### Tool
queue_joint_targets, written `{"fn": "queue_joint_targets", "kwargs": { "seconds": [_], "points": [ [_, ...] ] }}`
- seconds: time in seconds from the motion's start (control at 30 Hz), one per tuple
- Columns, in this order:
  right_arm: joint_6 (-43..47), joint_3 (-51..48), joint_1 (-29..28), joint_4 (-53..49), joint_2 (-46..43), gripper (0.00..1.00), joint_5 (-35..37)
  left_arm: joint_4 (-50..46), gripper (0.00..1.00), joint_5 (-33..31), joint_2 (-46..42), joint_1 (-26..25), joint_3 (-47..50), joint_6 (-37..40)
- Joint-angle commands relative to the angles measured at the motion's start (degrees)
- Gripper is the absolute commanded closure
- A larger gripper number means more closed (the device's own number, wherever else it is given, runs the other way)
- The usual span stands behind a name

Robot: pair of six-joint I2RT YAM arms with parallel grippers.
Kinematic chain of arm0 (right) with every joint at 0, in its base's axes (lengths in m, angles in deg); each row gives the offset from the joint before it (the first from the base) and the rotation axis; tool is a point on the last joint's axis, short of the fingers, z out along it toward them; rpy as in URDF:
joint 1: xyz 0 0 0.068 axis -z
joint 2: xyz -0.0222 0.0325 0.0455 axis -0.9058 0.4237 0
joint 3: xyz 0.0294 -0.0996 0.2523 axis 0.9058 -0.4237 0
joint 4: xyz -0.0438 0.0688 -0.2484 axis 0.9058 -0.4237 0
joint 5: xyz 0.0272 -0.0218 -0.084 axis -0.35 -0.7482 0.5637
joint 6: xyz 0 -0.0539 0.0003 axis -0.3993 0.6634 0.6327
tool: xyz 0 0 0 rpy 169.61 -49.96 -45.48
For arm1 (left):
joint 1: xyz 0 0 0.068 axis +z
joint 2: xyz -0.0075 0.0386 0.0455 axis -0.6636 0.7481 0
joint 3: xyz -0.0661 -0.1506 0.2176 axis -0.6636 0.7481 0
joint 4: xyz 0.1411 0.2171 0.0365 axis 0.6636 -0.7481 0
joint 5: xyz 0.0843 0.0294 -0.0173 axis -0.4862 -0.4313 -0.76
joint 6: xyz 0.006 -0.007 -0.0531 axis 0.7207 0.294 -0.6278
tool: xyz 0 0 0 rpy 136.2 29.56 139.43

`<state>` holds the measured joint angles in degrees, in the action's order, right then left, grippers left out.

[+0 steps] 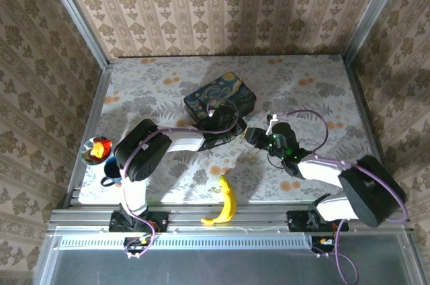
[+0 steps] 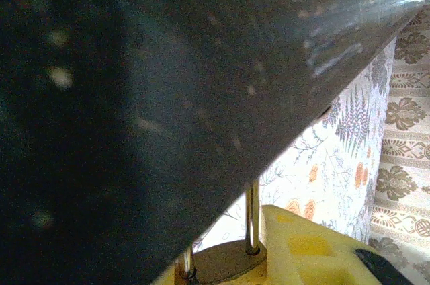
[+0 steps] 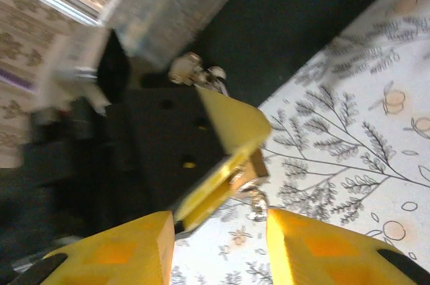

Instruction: Unlock the padlock with the key

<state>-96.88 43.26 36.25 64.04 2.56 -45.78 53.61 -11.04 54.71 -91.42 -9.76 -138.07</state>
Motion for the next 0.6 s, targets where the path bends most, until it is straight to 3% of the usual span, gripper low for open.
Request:
{"fn": "queue_joint_targets", "kwargs": {
  "seconds": [0.0, 0.13, 0.57],
  "points": [
    [0.7, -1.4, 0.2, -7.0, -5.6, 0.66, 2.5, -1.2, 1.0, 4.5, 0.1, -0.9, 1.6, -1.9],
    [0.3, -2.3, 0.2, -11.3, -9.2, 0.76, 2.8, -0.6, 1.0, 4.9, 0.2, -0.9, 1.6, -2.0],
    [3.6, -1.9, 0.5, -5.5, -0.8, 0.74, -1.8, -0.4, 1.0, 6.0, 0.2, -1.5, 2.3, -2.4]
  ]
}}
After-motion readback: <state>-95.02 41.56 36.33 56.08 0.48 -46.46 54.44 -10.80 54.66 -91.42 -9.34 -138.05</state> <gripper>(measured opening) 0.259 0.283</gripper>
